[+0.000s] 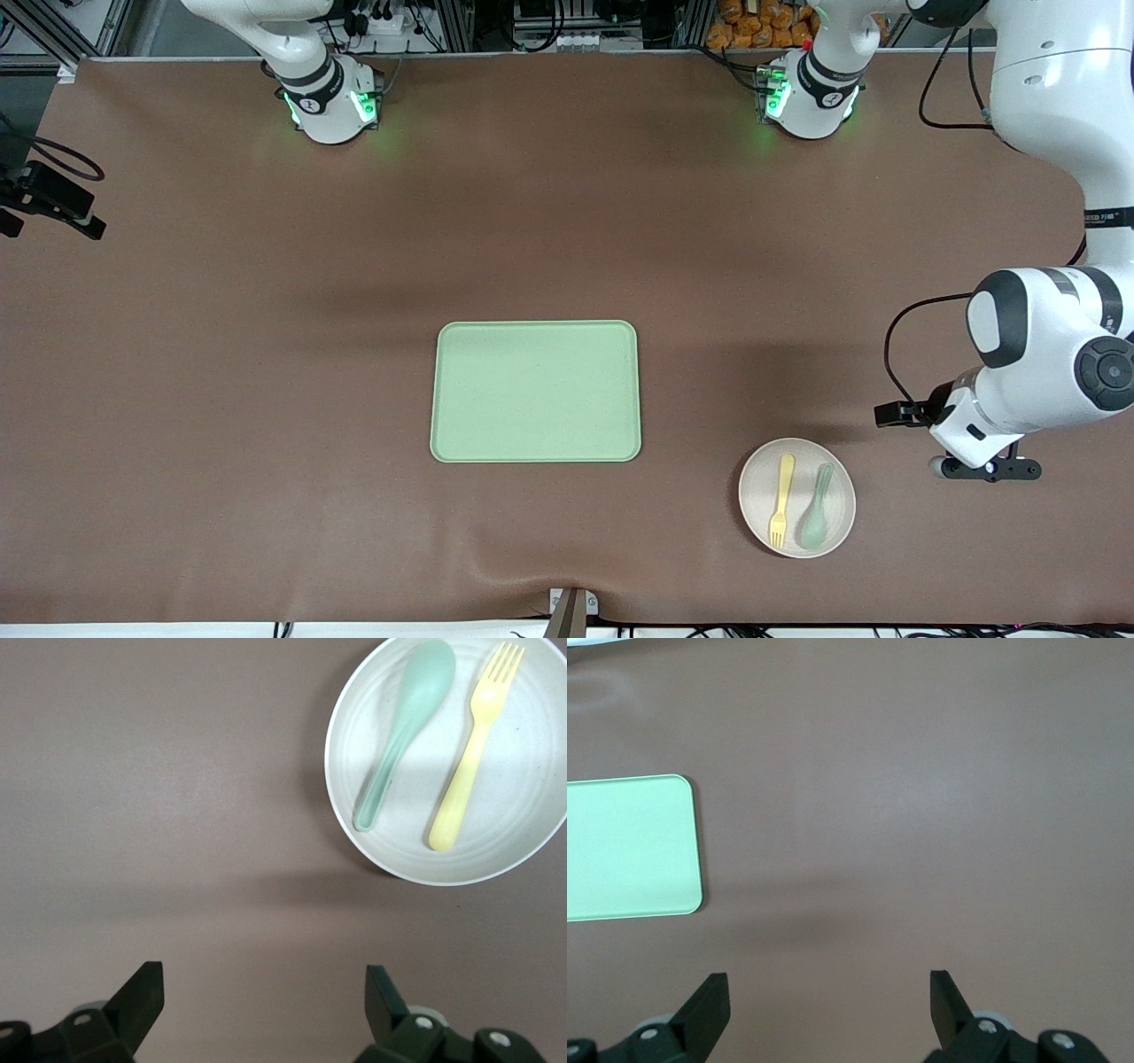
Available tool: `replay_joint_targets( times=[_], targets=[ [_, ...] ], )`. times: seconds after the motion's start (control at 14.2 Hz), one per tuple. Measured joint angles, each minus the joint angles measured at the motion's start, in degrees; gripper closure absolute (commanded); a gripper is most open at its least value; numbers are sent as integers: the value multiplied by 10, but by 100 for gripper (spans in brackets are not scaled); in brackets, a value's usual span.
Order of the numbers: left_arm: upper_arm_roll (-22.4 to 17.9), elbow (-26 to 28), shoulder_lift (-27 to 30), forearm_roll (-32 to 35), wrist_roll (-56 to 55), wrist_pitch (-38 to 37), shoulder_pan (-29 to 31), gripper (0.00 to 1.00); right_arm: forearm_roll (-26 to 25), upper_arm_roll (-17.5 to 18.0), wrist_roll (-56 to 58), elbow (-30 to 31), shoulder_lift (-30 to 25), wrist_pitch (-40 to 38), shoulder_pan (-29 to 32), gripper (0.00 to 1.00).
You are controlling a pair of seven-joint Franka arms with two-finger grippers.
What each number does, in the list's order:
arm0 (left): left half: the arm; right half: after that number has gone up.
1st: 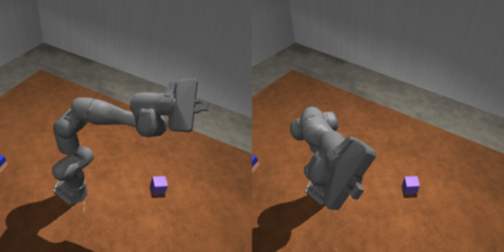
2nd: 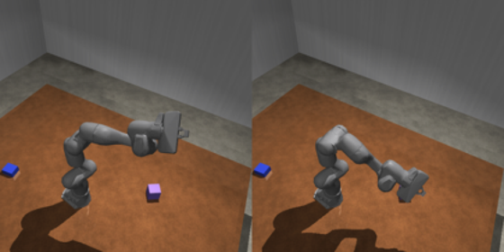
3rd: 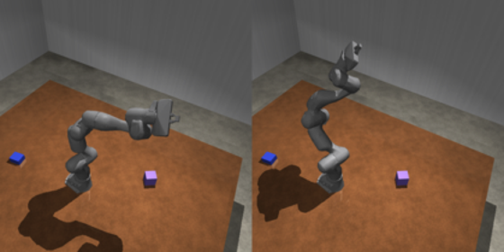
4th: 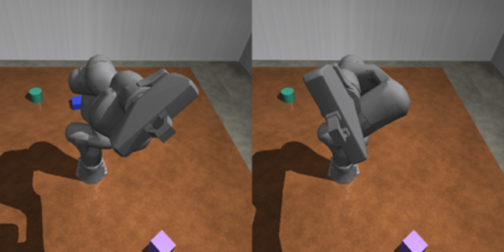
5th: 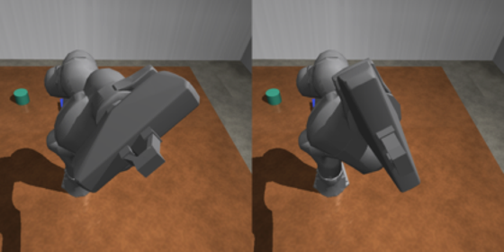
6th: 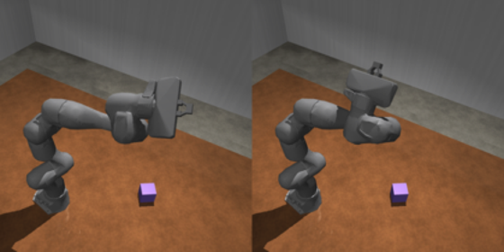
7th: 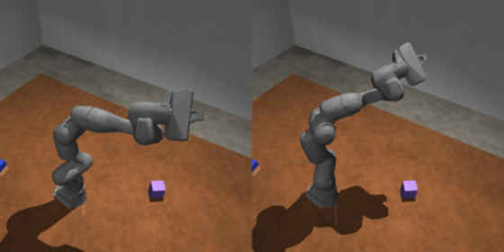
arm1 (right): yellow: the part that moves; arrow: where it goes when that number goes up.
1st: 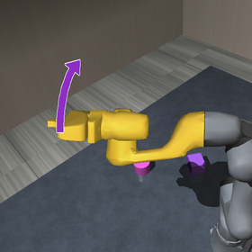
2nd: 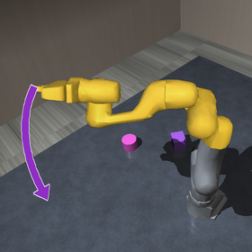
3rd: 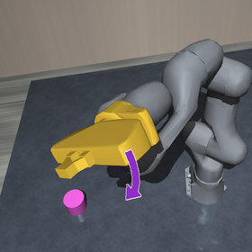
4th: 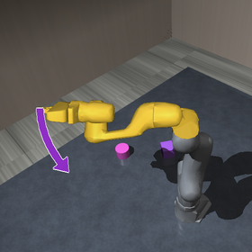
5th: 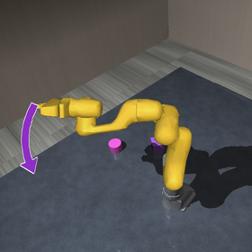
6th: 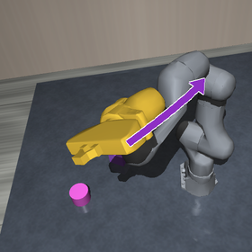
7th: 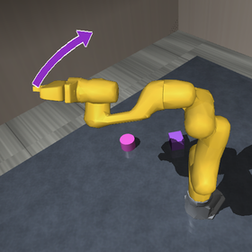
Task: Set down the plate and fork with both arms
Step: 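Reach the left gripper down toward the rim of the white plate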
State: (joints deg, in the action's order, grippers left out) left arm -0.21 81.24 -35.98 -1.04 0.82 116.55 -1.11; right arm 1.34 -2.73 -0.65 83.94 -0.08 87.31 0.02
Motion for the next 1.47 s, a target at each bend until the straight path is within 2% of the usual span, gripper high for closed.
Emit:
replay_joint_targets(
  times=[0.42,0.91,1.47],
  targets=[
    [0,-1,-8,0,-1,18,2,0,0,0,0,0,0,0,0,0],
    [0,-1,-42,-1,-23,99,17,0,0,0,0,0,0,0,0,0],
    [2,-1,-88,-2,-124,230,13,0,0,0,0,0,0,0,0,0]
  ],
)
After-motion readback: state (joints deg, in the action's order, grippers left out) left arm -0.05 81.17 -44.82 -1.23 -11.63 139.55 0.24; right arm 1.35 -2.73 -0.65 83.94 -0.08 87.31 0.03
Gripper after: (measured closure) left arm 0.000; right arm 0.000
